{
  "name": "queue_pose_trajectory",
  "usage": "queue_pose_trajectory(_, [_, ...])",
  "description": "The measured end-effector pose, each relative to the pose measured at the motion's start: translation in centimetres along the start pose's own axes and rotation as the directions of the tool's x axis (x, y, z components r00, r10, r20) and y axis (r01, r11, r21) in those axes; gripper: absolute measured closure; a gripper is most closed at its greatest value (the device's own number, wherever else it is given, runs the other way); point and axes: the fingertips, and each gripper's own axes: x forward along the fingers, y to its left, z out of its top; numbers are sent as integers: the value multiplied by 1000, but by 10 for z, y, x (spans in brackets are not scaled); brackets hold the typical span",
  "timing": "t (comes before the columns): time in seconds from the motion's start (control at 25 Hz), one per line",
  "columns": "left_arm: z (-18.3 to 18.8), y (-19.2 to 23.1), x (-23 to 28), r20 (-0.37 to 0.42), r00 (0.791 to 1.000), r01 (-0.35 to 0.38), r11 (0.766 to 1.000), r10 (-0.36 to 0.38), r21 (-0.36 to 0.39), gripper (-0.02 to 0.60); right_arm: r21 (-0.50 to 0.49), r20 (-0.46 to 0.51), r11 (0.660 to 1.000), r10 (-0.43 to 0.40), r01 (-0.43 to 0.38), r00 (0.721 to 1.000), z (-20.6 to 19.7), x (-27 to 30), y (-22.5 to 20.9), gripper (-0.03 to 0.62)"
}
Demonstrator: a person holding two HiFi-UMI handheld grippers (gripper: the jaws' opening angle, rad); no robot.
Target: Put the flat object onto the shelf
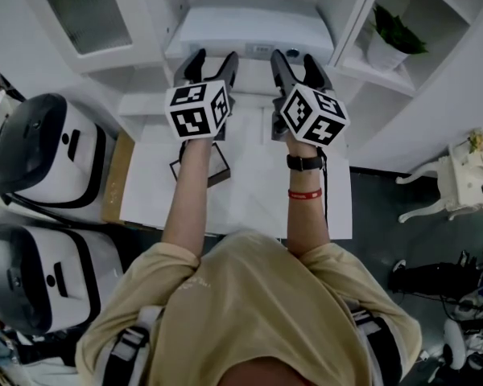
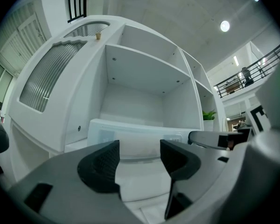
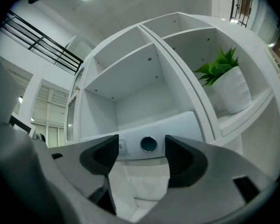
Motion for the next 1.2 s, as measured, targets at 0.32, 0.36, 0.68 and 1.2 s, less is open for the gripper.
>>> queue_pose_trajectory(0.32, [0, 8, 13, -2, 1000, -12, 1000, 12, 5, 296, -9, -1, 1000, -2, 2, 1000, -1, 11, -2, 287])
queue_pose_trajectory(0.36, [1, 10, 14, 0, 1000, -14, 1000, 14, 5, 296, -15, -1, 1000, -2, 2, 1000, -1, 12, -1, 288])
queue_pose_trajectory(0.68, [1, 14, 19, 16, 1000, -23, 1000, 23, 5, 296, -34, 3, 999, -4, 4, 1000, -2, 13, -1, 313])
queue_pose_trajectory(1.2, [0, 6, -25, 24, 1000, -7, 1000, 6, 27, 310, -80, -4, 996, 40, -40, 999, -6, -18, 16, 304])
